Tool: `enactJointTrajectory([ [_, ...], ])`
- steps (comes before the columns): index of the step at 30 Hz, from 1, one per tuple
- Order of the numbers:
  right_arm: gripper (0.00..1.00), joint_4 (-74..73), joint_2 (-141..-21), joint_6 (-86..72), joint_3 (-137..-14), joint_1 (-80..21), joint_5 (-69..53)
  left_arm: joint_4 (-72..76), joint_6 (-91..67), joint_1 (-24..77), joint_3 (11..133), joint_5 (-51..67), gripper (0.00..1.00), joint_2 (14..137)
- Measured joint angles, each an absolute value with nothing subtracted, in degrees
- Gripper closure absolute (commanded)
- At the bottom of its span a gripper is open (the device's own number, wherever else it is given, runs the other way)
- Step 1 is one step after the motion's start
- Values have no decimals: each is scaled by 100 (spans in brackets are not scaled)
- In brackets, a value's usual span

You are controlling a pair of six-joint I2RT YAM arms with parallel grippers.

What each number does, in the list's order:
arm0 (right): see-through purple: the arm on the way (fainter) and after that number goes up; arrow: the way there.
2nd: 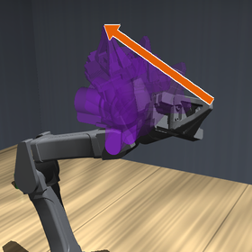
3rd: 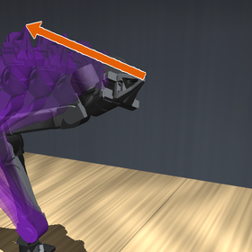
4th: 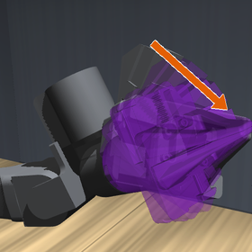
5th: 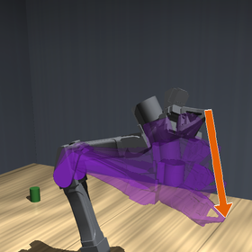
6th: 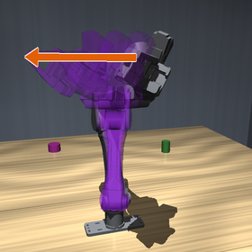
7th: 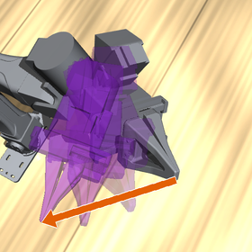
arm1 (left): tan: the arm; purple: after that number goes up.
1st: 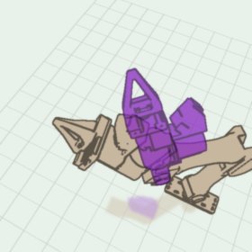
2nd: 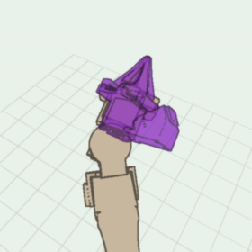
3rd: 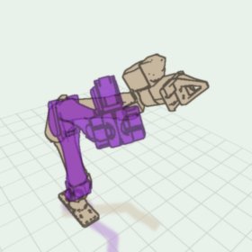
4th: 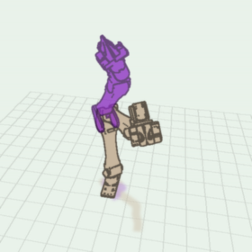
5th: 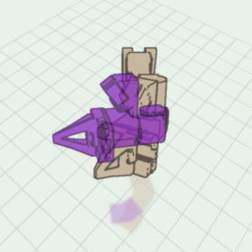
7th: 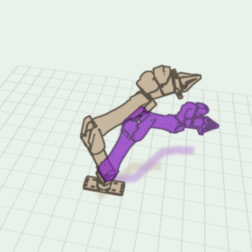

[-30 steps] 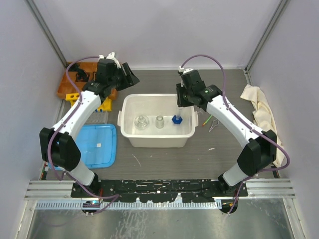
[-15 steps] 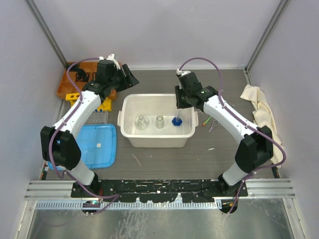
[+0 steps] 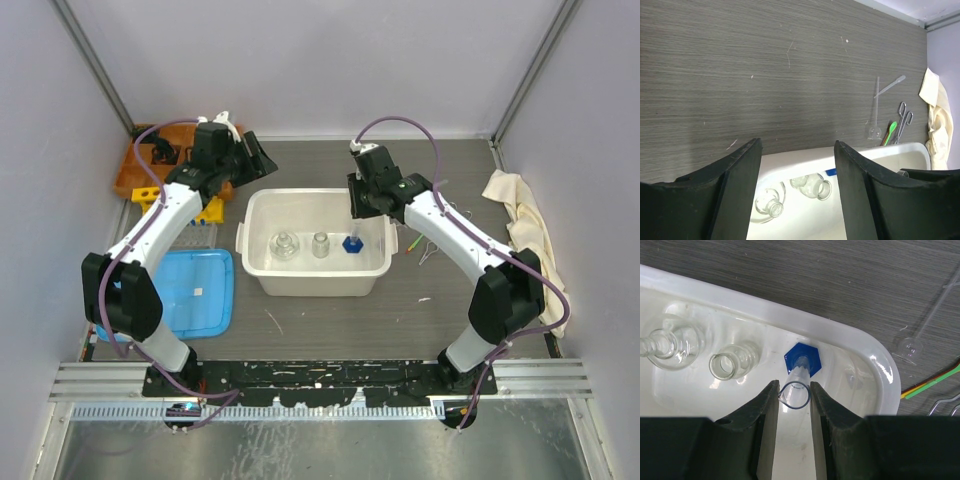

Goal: Organize the chemistry lab equipment
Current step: Place the chemistry item in the storage box.

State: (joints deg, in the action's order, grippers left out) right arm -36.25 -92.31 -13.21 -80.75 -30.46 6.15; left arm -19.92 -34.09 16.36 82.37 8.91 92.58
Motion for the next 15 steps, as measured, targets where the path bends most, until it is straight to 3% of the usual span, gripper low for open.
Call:
enactJointTrajectory([
  [5, 74, -3607, -9240, -1321, -8075, -3065, 620, -1992, -3411, 1634, 8219, 908, 38, 9258],
  [15, 61, -3553, -9264, -1326, -8075, -3107, 639, -1966, -3417, 1632, 8165, 930, 38, 9258],
])
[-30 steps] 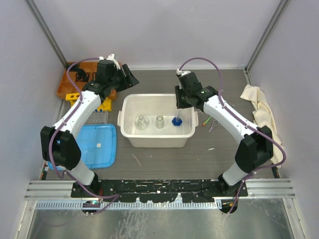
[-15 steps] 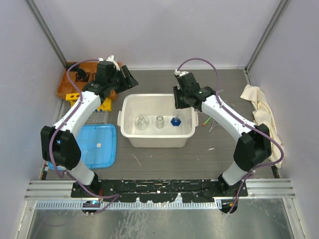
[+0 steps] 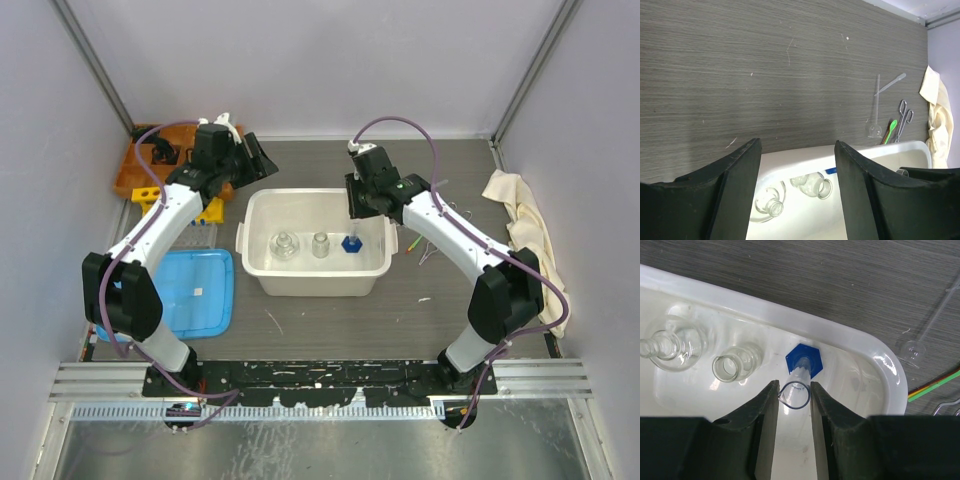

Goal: Organize the chemistry lab equipment
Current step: Place the chemistry item in the storage box.

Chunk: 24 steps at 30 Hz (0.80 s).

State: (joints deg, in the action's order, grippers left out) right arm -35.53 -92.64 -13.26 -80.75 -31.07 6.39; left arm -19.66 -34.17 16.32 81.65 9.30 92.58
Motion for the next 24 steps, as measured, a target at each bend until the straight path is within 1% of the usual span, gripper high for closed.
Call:
enactJointTrajectory([
  [3, 58, -3557, -9264, -1334, -8075, -3107, 639, -1955, -3441, 1632, 8154, 930, 38, 9258],
  [19, 55, -3712, -9288, -1343, -8095, -3140, 766, -1896, -3535, 1632, 8042, 947, 38, 9258],
  [24, 53, -3913, -9271, -1343, -8364, -3140, 961, -1898, -3531, 1625, 8031, 952, 38, 9258],
])
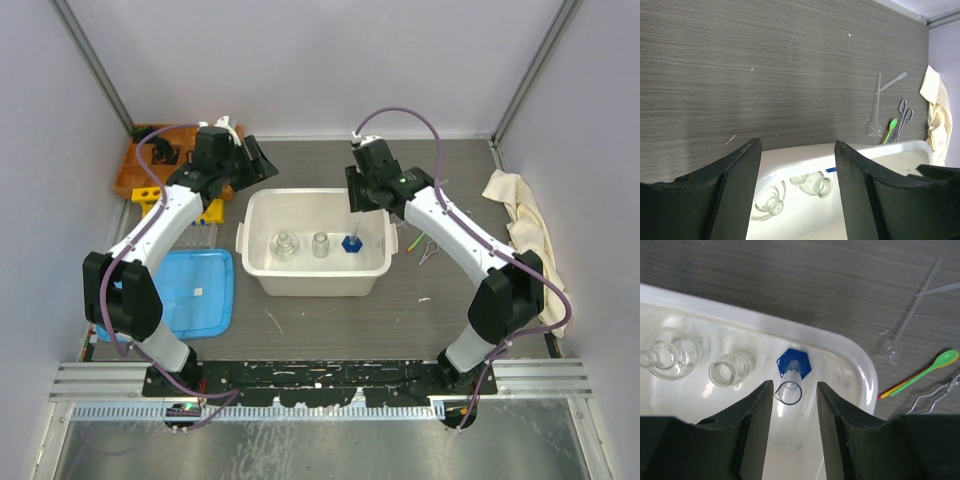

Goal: Organize the chemistry lab equipment
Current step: Place the chemistry item in the storage box, then pick up the chemistry item at the center of the board.

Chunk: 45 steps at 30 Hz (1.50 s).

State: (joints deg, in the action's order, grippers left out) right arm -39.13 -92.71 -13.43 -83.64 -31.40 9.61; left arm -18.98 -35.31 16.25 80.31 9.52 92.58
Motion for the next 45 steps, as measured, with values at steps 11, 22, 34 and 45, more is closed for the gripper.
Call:
enactJointTrajectory([
  [11, 54, -4139, -9102, -1354, -9911, -2845, 1581, -2423, -3507, 1214, 8685, 1293, 41, 9579],
  [22, 62, -4523, -10490, -1767, -11428, -600, 1251, -3085, -3533, 408, 9021, 1553, 48, 9596],
  [34, 62, -5216, -11985, -1813, -11115, -812, 624, -3992, -3356, 143, 9144, 1785, 49, 9653],
  [45, 63, -5057, -12361, -1809, -10753, -698, 613, -4110, -3284, 143, 8779, 1951, 49, 9653],
])
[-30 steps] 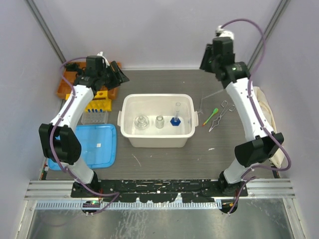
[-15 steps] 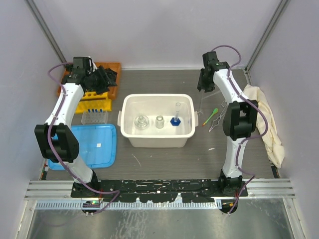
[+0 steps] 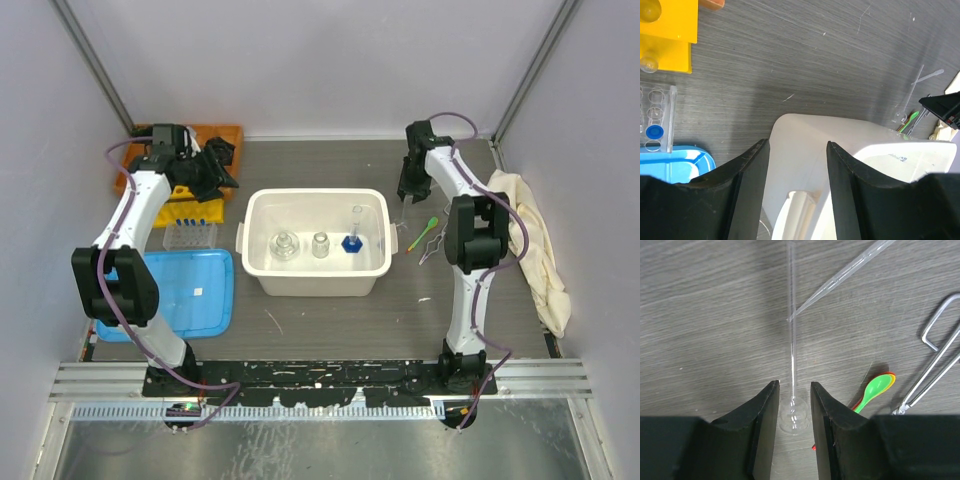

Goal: Organize the chemistry lab equipment
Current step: Pick up the chemistry item at the center of the board.

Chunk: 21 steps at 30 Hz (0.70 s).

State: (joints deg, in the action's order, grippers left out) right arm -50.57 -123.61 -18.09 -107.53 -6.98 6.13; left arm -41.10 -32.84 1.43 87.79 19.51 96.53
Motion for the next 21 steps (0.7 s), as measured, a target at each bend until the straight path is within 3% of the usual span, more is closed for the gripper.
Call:
enactJointTrajectory([
  [11, 65, -4801, -12785, -1767, -10582, -690, 582, -4123, -3227, 137, 8707, 1959, 49, 9653],
  [21, 82, -4755, -12978, -1723, -10582, -690, 582, -4119, -3229, 119, 8707, 1975, 50, 9653],
])
